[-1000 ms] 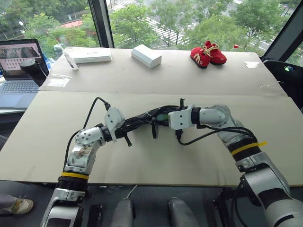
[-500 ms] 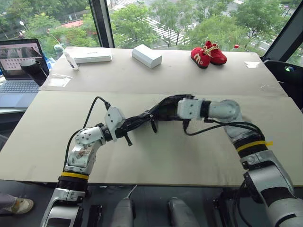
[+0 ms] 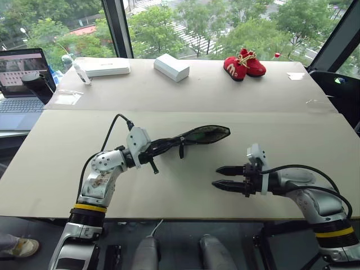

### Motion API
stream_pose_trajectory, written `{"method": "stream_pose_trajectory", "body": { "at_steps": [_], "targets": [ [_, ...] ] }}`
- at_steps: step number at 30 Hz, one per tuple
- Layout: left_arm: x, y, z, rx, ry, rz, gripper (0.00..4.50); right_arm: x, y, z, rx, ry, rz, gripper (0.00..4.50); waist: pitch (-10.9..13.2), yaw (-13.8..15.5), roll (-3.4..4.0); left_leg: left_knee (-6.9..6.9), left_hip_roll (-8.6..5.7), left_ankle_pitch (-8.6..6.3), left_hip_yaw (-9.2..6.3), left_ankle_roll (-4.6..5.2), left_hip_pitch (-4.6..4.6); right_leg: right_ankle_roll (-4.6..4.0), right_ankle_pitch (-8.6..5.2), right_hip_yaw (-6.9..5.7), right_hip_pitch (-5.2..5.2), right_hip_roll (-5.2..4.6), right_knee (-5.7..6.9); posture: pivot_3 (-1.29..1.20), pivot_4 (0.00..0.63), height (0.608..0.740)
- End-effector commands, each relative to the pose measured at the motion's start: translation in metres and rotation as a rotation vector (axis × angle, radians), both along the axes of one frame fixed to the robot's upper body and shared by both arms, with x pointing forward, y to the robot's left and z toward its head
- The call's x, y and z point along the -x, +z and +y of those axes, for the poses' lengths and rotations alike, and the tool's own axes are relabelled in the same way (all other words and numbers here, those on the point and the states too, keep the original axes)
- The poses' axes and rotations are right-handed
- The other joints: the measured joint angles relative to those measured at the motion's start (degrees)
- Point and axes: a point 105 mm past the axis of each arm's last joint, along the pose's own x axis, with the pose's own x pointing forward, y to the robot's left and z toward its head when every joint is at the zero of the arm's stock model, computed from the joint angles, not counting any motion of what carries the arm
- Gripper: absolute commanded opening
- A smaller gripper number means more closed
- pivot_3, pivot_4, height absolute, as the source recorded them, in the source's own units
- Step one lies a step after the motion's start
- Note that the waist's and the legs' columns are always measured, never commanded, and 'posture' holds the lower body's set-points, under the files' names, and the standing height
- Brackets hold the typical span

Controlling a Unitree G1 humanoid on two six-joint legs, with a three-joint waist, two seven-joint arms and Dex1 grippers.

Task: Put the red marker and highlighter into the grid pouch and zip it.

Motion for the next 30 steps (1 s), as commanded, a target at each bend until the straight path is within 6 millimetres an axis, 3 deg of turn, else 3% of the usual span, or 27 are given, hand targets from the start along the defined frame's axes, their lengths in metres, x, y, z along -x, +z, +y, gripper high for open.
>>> {"method": "stream_pose_trajectory", "body": {
  "at_steps": [1,6,15,18,26,30],
  "targets": [
    [0.000,0.012,-0.002,0.009,-0.016,-0.043,0.00,-0.014,0.001,0.024,0.010,-0.066,-0.077,3.34,0.01,0.11,0.01,0.00,0.00,0.00,-0.02,0.00,-0.02,0.02,-0.01,-0.01,-0.01,0.01,0.00,0.00,0.150,0.730],
    [-0.001,0.012,-0.003,0.007,-0.022,-0.045,0.00,-0.037,0.009,0.058,-0.016,-0.119,-0.148,3.34,0.01,0.19,0.02,0.02,-0.02,0.01,-0.02,-0.01,-0.13,-0.01,0.01,0.00,-0.11,-0.01,0.00,0.00,0.150,0.730],
    [-0.001,0.011,-0.003,0.011,-0.023,-0.045,0.00,-0.054,0.028,0.081,-0.068,-0.124,-0.211,3.34,0.01,0.38,0.02,0.03,-0.01,0.01,-0.06,-0.01,-0.16,-0.03,0.02,-0.08,-0.10,-0.02,-0.01,0.00,0.150,0.730],
    [-0.001,0.010,-0.003,0.012,-0.021,-0.044,0.00,-0.051,0.033,0.082,-0.084,-0.096,-0.218,2.73,0.01,0.33,0.02,0.03,-0.01,0.01,-0.06,-0.01,-0.16,-0.04,0.02,-0.09,-0.12,-0.02,0.01,0.00,0.150,0.730],
    [-0.002,0.010,-0.002,0.012,-0.016,-0.046,0.00,-0.045,0.031,0.075,-0.088,-0.071,-0.203,0.03,0.01,0.31,0.02,0.02,-0.01,0.01,-0.07,-0.01,-0.16,-0.04,0.02,-0.10,-0.11,-0.02,0.01,0.00,0.150,0.730],
    [-0.003,0.010,-0.002,0.013,-0.015,-0.048,0.00,-0.044,0.031,0.068,-0.093,-0.070,-0.195,0.03,0.01,0.33,0.02,0.03,-0.02,0.01,-0.07,-0.01,-0.17,-0.04,0.02,-0.10,-0.11,-0.02,0.00,0.00,0.150,0.730]
  ]
}}
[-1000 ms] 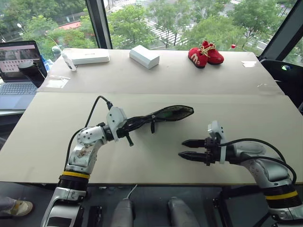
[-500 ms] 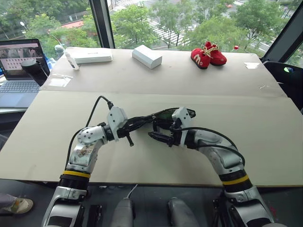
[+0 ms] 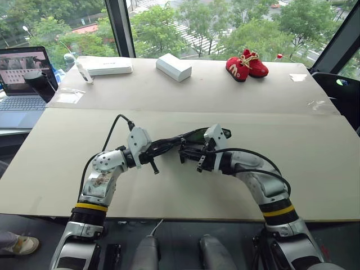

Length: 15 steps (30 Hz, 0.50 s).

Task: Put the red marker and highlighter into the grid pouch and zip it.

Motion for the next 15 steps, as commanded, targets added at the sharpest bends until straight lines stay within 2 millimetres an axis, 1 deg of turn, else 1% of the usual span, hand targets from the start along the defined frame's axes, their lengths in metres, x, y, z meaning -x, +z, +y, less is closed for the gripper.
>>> {"method": "stream_pose_trajectory", "body": {
  "at_steps": [1,3,5,7,10,11,13,14,15],
  "targets": [
    [-0.002,0.012,-0.001,0.009,-0.006,-0.054,0.00,0.006,0.018,-0.007,-0.048,0.023,-0.051,0.03,0.00,0.00,0.00,0.00,0.00,0.00,0.00,0.00,0.00,0.00,0.00,0.00,0.00,0.00,0.00,0.00,0.150,0.730],
    [-0.002,0.012,-0.001,0.009,-0.007,-0.055,0.00,0.006,0.018,-0.012,-0.038,0.012,-0.057,0.03,0.00,0.02,0.00,0.00,0.00,0.00,0.00,0.00,0.00,0.00,0.00,0.00,0.00,0.00,0.00,0.00,0.150,0.730],
    [-0.002,0.012,-0.001,0.010,-0.007,-0.056,0.00,0.000,0.013,-0.025,-0.001,-0.043,-0.047,0.03,0.00,0.00,0.00,0.00,0.00,0.00,-0.01,0.00,0.00,0.00,0.00,-0.01,0.01,0.00,-0.01,0.00,0.150,0.730],
    [-0.002,0.012,-0.001,0.010,-0.005,-0.057,0.00,-0.006,0.008,-0.049,0.074,-0.109,-0.066,0.03,0.00,0.12,0.00,0.00,0.00,0.00,-0.01,0.00,0.00,0.00,0.00,0.00,0.01,0.00,-0.01,0.00,0.150,0.730],
    [-0.002,0.012,0.000,0.010,-0.003,-0.058,0.00,-0.020,0.005,-0.096,0.183,-0.248,-0.098,0.03,0.00,0.35,0.00,0.01,-0.04,0.00,0.00,0.00,-0.02,0.01,0.00,-0.01,0.02,-0.04,-0.05,0.00,0.150,0.730],
    [-0.001,0.011,0.000,0.009,-0.002,-0.058,0.00,-0.024,0.006,-0.116,0.211,-0.307,-0.105,0.03,0.00,0.40,0.00,0.01,-0.05,0.00,0.00,0.00,-0.02,0.01,0.00,-0.01,0.03,-0.06,-0.06,0.00,0.150,0.730],
    [-0.001,0.011,0.001,0.010,0.000,-0.056,0.00,-0.028,0.007,-0.142,0.241,-0.381,-0.112,0.03,0.00,0.39,-0.01,0.01,-0.05,0.00,0.01,0.00,-0.02,0.01,0.00,0.00,0.04,-0.06,-0.08,0.00,0.150,0.730],
    [-0.001,0.010,0.001,0.009,0.001,-0.055,0.00,-0.028,0.007,-0.152,0.251,-0.404,-0.114,0.03,0.00,0.34,-0.01,0.01,-0.04,0.00,0.01,0.00,-0.01,0.01,0.00,0.00,0.04,-0.05,-0.08,0.00,0.150,0.730],
    [-0.001,0.010,0.001,0.009,0.001,-0.055,0.00,-0.027,0.006,-0.157,0.255,-0.411,-0.112,0.03,0.00,0.27,-0.01,0.00,-0.04,0.00,0.02,0.00,-0.01,0.01,0.00,0.00,0.04,-0.05,-0.08,0.00,0.150,0.730]
  ]
}}
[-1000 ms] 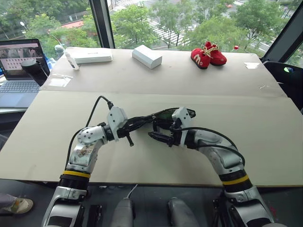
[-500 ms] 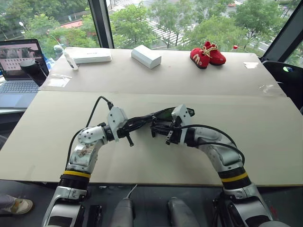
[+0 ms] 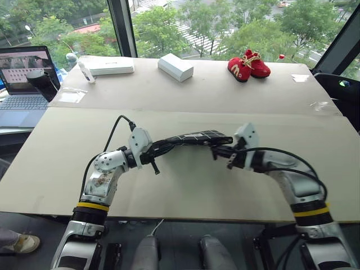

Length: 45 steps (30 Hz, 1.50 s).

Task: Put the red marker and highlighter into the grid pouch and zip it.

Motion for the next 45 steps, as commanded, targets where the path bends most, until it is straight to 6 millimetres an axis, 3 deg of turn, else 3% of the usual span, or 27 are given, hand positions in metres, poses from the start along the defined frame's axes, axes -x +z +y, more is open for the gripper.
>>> {"method": "stream_pose_trajectory", "body": {
  "at_steps": [1,6,12,16,18,21,25,30,34,40,45],
  "targets": [
    [0.000,0.012,0.003,0.008,0.005,-0.061,0.00,-0.001,0.006,-0.026,0.014,-0.071,-0.045,0.03,0.00,-0.17,0.00,-0.01,0.00,0.00,0.00,0.00,0.01,0.00,0.00,0.00,0.00,0.01,0.00,0.00,0.150,0.730],
    [0.000,0.012,0.001,0.009,-0.002,-0.060,0.00,0.002,-0.001,-0.010,-0.030,-0.027,-0.025,0.03,0.00,-0.77,0.00,-0.11,0.02,0.00,0.02,0.00,0.05,0.00,0.00,0.08,-0.02,0.03,0.00,0.00,0.150,0.730],
    [0.000,0.012,-0.002,0.009,-0.012,-0.062,0.00,0.016,0.000,0.014,-0.132,0.090,0.030,1.85,0.00,-0.26,0.01,-0.10,-0.01,0.00,0.01,0.00,0.02,0.00,0.00,0.07,-0.01,0.01,-0.02,0.00,0.150,0.730],
    [0.001,0.011,-0.002,0.009,-0.016,-0.062,0.00,0.014,-0.008,0.000,-0.129,0.034,0.088,3.24,0.00,-0.05,0.01,-0.05,-0.02,0.00,0.01,0.00,0.01,0.00,0.00,0.06,0.01,-0.01,-0.03,0.00,0.150,0.730],
    [0.002,0.011,-0.003,0.009,-0.017,-0.063,0.00,0.014,-0.007,-0.008,-0.116,0.014,0.087,3.24,0.00,-0.07,0.01,-0.05,-0.02,0.00,0.01,0.00,0.01,0.01,0.00,0.05,0.01,-0.01,-0.03,0.00,0.150,0.730],
    [0.002,0.010,-0.002,0.005,-0.023,-0.063,0.00,0.015,0.004,-0.047,-0.094,-0.085,0.068,3.24,0.01,-0.03,0.01,-0.05,-0.02,0.00,0.02,0.00,0.01,0.01,0.00,0.06,0.00,-0.01,-0.03,0.00,0.150,0.730],
    [0.005,0.010,-0.006,-0.022,-0.060,-0.099,0.00,0.046,0.012,-0.073,-0.053,-0.043,0.069,3.24,0.01,0.85,0.01,-0.05,-0.05,0.00,0.02,0.00,-0.01,0.03,-0.01,0.05,0.01,-0.04,-0.07,0.00,0.150,0.730],
    [0.011,0.009,-0.020,-0.040,-0.167,-0.159,0.00,0.087,0.014,-0.063,-0.140,0.079,0.127,3.24,0.00,0.82,0.03,-0.08,-0.04,0.00,0.02,0.00,0.04,0.03,-0.02,0.07,0.06,-0.01,-0.08,0.00,0.150,0.730],
    [0.012,0.006,-0.031,-0.039,-0.250,-0.189,0.00,0.100,0.014,-0.052,-0.182,0.102,0.134,3.24,0.00,0.74,0.03,-0.03,-0.04,0.00,0.08,0.00,0.08,0.06,-0.02,0.15,0.09,-0.01,-0.06,0.00,0.150,0.730],
    [0.006,-0.027,-0.038,-0.187,-0.314,-0.217,0.00,0.105,0.007,-0.049,-0.176,0.064,0.143,3.24,0.00,1.08,0.02,-0.01,-0.08,0.00,0.07,0.00,0.06,0.09,-0.03,0.15,0.09,-0.02,-0.08,0.00,0.150,0.730],
    [0.009,-0.026,-0.038,-0.121,-0.345,-0.155,1.77,0.102,0.005,-0.059,-0.151,0.004,0.136,3.32,0.00,1.03,0.02,0.02,-0.09,0.00,0.07,0.01,0.01,0.12,-0.03,0.16,0.07,-0.02,-0.07,0.00,0.150,0.730]
  ]
}}
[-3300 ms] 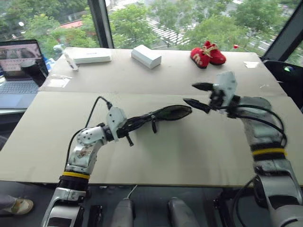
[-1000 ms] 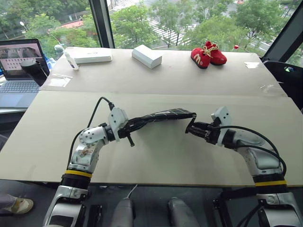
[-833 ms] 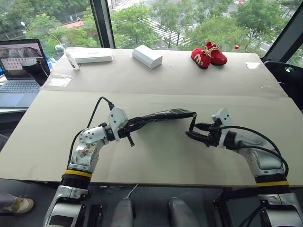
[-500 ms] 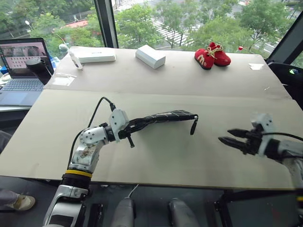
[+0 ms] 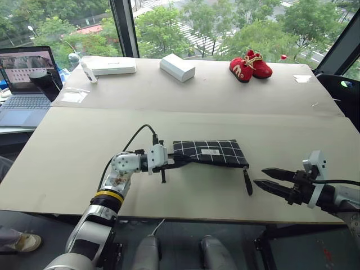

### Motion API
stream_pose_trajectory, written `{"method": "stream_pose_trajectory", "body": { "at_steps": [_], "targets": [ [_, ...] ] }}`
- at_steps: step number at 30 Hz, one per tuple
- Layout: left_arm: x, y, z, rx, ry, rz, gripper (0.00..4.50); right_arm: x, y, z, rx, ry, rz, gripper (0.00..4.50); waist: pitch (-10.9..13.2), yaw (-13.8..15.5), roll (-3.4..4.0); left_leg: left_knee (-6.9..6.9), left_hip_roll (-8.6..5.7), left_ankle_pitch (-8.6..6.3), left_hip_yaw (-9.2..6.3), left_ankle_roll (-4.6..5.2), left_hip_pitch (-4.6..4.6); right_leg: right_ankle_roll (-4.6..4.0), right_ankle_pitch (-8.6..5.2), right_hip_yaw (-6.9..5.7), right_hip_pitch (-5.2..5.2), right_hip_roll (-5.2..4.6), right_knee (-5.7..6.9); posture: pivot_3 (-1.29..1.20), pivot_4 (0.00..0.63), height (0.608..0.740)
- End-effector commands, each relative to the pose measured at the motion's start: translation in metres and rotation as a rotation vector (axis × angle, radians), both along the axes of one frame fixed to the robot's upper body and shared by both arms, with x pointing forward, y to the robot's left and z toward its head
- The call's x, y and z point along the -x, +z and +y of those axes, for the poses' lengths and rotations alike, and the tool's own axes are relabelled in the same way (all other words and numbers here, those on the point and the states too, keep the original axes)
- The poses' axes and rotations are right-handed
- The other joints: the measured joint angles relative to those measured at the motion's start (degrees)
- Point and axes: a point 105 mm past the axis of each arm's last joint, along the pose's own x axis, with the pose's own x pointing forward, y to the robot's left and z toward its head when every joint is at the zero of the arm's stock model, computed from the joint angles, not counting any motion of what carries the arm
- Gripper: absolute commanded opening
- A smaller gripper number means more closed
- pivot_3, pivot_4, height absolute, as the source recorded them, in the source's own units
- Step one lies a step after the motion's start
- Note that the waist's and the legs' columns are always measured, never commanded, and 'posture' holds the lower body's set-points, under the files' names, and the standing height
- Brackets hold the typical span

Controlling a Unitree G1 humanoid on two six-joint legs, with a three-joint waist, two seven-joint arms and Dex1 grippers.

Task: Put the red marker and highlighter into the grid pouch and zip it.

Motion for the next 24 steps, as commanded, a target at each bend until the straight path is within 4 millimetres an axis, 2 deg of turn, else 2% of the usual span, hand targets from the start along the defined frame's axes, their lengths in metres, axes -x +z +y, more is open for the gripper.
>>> {"method": "stream_pose_trajectory", "body": {
  "at_steps": [1,6,9,12,15,20,22,24],
  "targets": [
    [-0.001,0.017,-0.002,0.076,-0.006,-0.002,2.12,-0.002,0.010,-0.008,0.029,-0.031,-0.044,3.32,0.00,0.01,0.00,0.00,0.00,0.00,0.00,0.00,0.00,0.00,0.00,-0.01,0.00,0.00,0.00,0.00,0.150,0.730],
    [0.003,0.036,0.004,0.224,0.040,0.235,3.95,-0.007,0.014,-0.015,0.035,-0.051,-0.051,3.32,0.00,-0.05,0.00,0.01,0.02,0.00,-0.01,0.00,0.00,0.02,-0.01,-0.01,0.01,0.00,0.02,0.00,0.150,0.730],
    [0.004,0.048,0.019,0.312,0.115,0.403,3.95,-0.014,0.018,-0.021,0.025,-0.066,-0.067,3.32,-0.01,-0.42,0.01,0.02,0.04,0.00,-0.02,0.00,0.00,0.02,-0.01,-0.01,0.00,0.01,0.04,0.00,0.150,0.730],
    [-0.001,0.057,0.043,0.392,0.286,0.507,3.95,-0.020,0.021,-0.028,0.008,-0.085,-0.081,3.32,0.00,-0.72,0.01,0.02,0.09,0.00,-0.06,0.00,0.02,0.10,-0.06,-0.06,0.00,0.04,0.07,0.00,0.150,0.730],
    [-0.002,0.048,0.085,0.391,0.530,0.525,3.95,-0.029,0.019,-0.040,0.008,-0.138,-0.102,3.32,-0.01,-1.09,0.02,0.02,0.08,0.00,-0.07,0.00,0.03,0.08,-0.05,-0.06,0.02,0.02,0.05,0.00,0.150,0.730],
    [0.019,0.029,0.134,0.410,0.718,0.616,3.95,-0.039,0.010,-0.049,-0.022,-0.193,-0.096,3.32,-0.01,-1.46,0.01,0.00,0.07,-0.01,-0.05,0.02,0.03,0.01,-0.01,-0.06,0.00,0.01,0.04,0.00,0.150,0.730],
    [0.027,0.022,0.150,0.420,0.792,0.621,3.95,-0.042,0.003,-0.050,-0.023,-0.204,-0.084,3.32,-0.01,-1.45,0.02,-0.01,0.08,-0.01,-0.03,0.01,0.06,0.00,-0.02,-0.05,0.00,0.00,0.04,0.00,0.150,0.730],
    [0.029,0.021,0.155,0.448,0.827,0.621,3.95,-0.044,-0.003,-0.051,-0.015,-0.217,-0.071,3.32,-0.01,-1.36,0.02,-0.02,0.08,-0.01,-0.03,0.01,0.05,0.00,-0.02,-0.06,0.01,0.00,0.03,0.00,0.150,0.730]
  ]
}}
